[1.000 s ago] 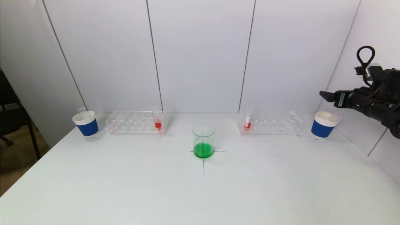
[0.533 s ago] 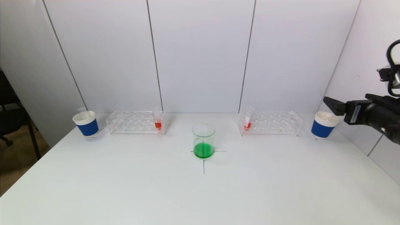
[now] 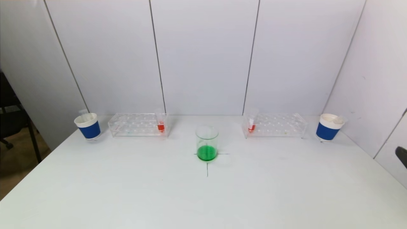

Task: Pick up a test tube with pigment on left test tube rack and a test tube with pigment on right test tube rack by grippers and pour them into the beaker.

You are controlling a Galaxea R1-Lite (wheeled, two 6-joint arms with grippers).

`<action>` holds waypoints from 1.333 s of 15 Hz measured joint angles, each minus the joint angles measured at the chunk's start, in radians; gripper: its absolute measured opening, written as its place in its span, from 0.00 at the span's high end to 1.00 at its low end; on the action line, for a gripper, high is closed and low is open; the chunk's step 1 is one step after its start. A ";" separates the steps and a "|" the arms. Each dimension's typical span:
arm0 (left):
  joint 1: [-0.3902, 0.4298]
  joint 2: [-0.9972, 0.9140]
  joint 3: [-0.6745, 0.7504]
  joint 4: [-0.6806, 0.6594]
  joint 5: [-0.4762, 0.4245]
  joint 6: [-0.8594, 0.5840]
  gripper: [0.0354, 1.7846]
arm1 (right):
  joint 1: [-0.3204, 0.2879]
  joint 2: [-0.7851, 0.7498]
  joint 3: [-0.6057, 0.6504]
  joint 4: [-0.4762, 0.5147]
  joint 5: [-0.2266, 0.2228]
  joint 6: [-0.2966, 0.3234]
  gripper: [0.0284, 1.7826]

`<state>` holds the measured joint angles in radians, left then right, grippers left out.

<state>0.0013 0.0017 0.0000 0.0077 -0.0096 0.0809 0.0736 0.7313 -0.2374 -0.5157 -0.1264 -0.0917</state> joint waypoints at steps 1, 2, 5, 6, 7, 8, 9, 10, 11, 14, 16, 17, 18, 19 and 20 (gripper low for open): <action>0.000 0.000 0.000 0.000 0.000 0.000 0.01 | 0.001 -0.087 0.013 0.067 0.000 -0.001 0.00; 0.000 0.000 0.000 0.000 0.000 0.000 0.01 | 0.002 -0.178 0.024 0.143 -0.001 -0.002 0.00; 0.000 0.000 0.000 0.000 0.000 0.000 0.01 | -0.017 -0.391 0.073 0.321 0.008 0.003 0.00; 0.000 0.000 0.000 0.000 0.000 0.000 0.01 | -0.030 -0.449 0.092 0.347 0.028 0.002 0.00; 0.000 0.000 0.000 0.000 0.000 0.000 0.01 | -0.041 -0.506 0.114 0.360 0.055 0.000 0.00; 0.000 0.000 0.000 0.000 0.000 0.000 0.01 | -0.050 -0.569 0.139 0.375 0.082 -0.003 0.00; 0.000 0.000 0.000 0.000 -0.001 0.000 0.01 | -0.056 -0.626 0.168 0.396 0.097 -0.008 0.00; 0.000 0.000 0.000 0.000 -0.001 0.000 0.01 | -0.060 -0.662 0.197 0.414 0.100 -0.014 0.00; 0.000 0.000 0.000 0.000 -0.001 0.000 0.01 | -0.064 -0.687 0.219 0.441 0.103 -0.012 0.00; 0.000 0.000 0.000 0.000 -0.001 0.000 0.01 | -0.067 -0.722 0.235 0.479 0.123 0.002 0.00; 0.000 0.000 0.000 0.000 -0.001 0.000 0.01 | -0.067 -0.729 0.227 0.547 0.128 0.029 0.00; 0.000 0.000 0.000 0.000 -0.001 0.000 0.01 | -0.067 -0.730 0.224 0.549 0.128 0.064 0.00; 0.000 0.000 0.000 0.000 -0.001 0.000 0.01 | -0.067 -0.731 0.223 0.548 0.125 0.080 0.00; 0.000 0.000 0.000 0.000 -0.001 0.000 0.01 | -0.066 -0.732 0.223 0.547 0.123 0.089 0.00; 0.000 0.000 0.000 0.000 -0.001 0.000 0.01 | -0.066 -0.733 0.223 0.546 0.123 0.092 0.00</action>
<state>0.0013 0.0017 0.0000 0.0077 -0.0104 0.0806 0.0072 -0.0017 -0.0149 0.0298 -0.0038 0.0004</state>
